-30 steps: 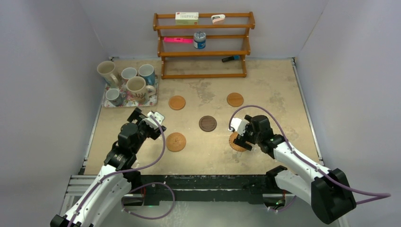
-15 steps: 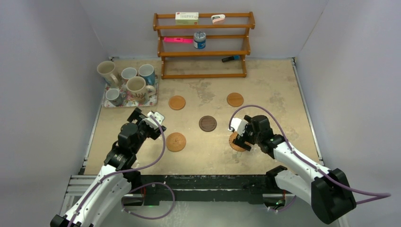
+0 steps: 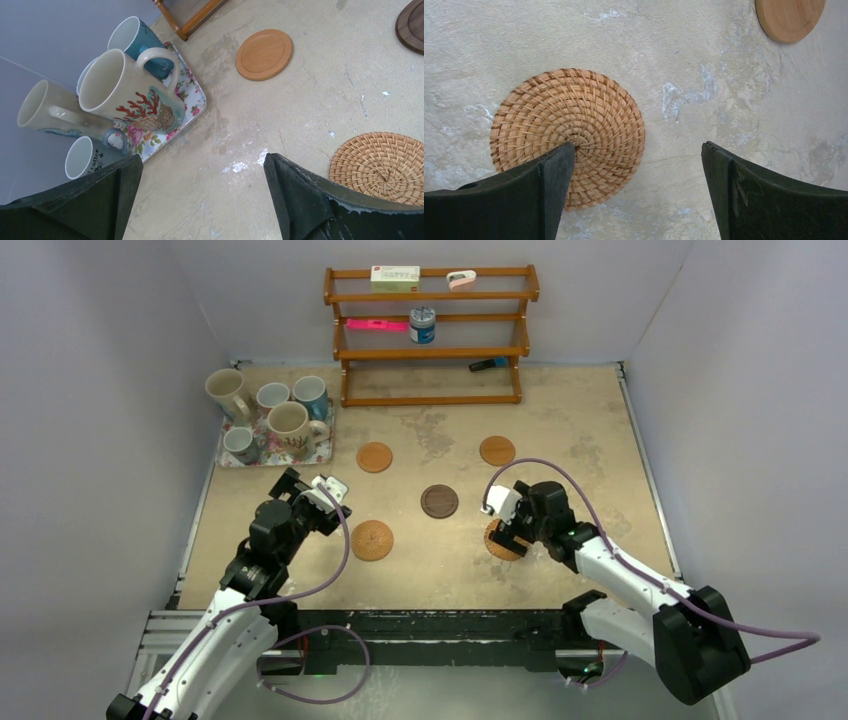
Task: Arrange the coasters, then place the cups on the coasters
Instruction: Move the coaster to the center of the board.
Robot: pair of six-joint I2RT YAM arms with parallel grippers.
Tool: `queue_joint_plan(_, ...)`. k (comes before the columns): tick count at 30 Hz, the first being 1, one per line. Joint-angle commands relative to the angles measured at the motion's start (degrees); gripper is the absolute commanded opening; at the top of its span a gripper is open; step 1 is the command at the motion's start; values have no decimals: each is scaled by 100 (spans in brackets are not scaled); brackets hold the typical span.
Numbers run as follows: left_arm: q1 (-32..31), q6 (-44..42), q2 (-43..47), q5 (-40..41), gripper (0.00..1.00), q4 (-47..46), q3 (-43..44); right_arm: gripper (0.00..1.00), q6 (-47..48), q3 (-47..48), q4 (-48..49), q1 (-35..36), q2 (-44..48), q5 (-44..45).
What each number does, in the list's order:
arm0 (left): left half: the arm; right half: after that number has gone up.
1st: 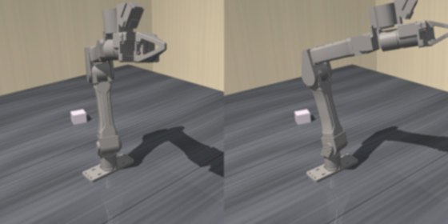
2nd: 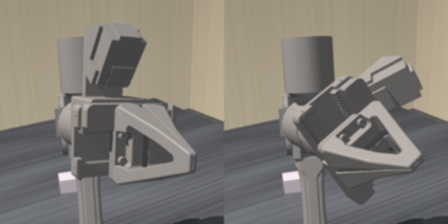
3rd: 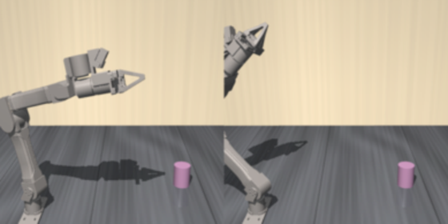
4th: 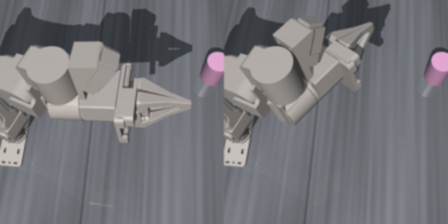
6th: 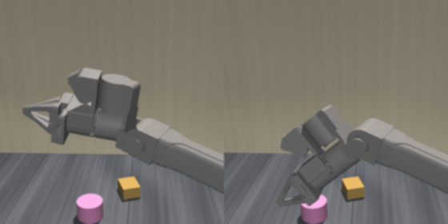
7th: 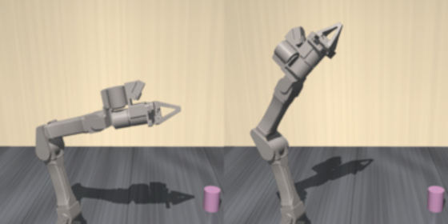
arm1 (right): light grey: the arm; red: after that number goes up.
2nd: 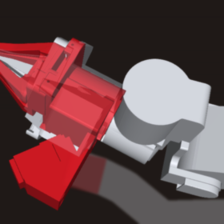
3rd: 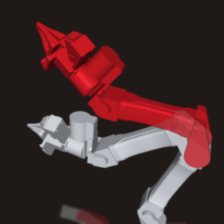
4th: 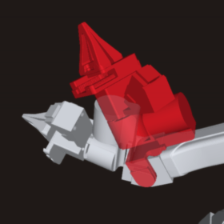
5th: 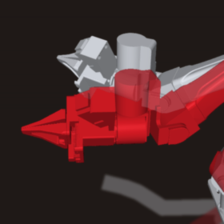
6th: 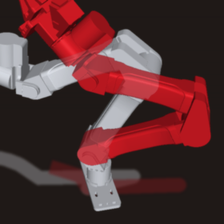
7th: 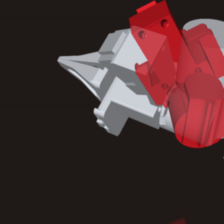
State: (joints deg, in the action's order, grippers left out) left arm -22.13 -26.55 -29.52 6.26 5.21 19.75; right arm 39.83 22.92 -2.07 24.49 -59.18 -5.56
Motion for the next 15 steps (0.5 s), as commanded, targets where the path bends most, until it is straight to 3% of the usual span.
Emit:
queue_joint_plan(1,33,58,16,25,100,-218,-72,99,-72,113,190,17,-71,-86)
queue_joint_plan(15,38,53,41,37,100,-209,-69,99,-107,64,461,18,-160,70)
